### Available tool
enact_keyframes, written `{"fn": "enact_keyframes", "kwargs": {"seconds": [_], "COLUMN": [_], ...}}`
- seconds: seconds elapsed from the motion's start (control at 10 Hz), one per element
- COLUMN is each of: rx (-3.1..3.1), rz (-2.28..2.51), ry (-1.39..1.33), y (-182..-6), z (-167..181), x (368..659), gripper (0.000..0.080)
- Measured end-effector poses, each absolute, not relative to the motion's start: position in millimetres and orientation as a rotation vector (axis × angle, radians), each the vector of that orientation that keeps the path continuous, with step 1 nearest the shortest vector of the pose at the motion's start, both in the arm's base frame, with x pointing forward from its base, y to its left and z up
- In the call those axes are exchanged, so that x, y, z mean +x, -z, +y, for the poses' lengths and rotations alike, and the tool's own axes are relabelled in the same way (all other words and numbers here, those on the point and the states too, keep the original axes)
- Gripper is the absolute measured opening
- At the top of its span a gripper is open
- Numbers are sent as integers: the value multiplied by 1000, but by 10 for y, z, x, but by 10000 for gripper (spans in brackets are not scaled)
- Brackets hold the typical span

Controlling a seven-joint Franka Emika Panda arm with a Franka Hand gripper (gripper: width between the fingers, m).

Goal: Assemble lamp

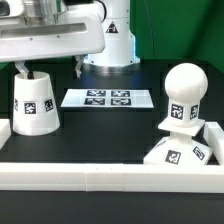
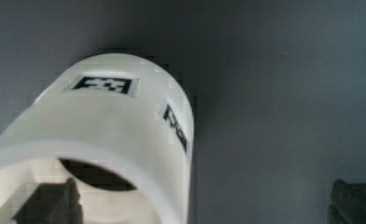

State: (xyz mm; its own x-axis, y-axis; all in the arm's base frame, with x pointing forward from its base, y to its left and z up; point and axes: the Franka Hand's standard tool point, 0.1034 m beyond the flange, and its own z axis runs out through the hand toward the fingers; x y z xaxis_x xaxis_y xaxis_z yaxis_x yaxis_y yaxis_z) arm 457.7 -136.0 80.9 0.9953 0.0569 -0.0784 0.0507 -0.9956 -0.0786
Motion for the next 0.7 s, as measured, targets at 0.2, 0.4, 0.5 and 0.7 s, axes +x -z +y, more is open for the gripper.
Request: {"fn": "enact_keyframes", "kwargs": {"seconds": [0.2, 0.4, 0.5, 0.7], "rx": [-3061, -3061, -3061, -3060], "rz": [-83, -83, -82, -86], "ry": [-124, -126, -126, -125], "y": [-808, -806, -805, -813], "z": [-1360, -1359, -1359, -1345], "x": [4576, 4572, 4571, 4577], "gripper": [437, 301, 101, 45]}}
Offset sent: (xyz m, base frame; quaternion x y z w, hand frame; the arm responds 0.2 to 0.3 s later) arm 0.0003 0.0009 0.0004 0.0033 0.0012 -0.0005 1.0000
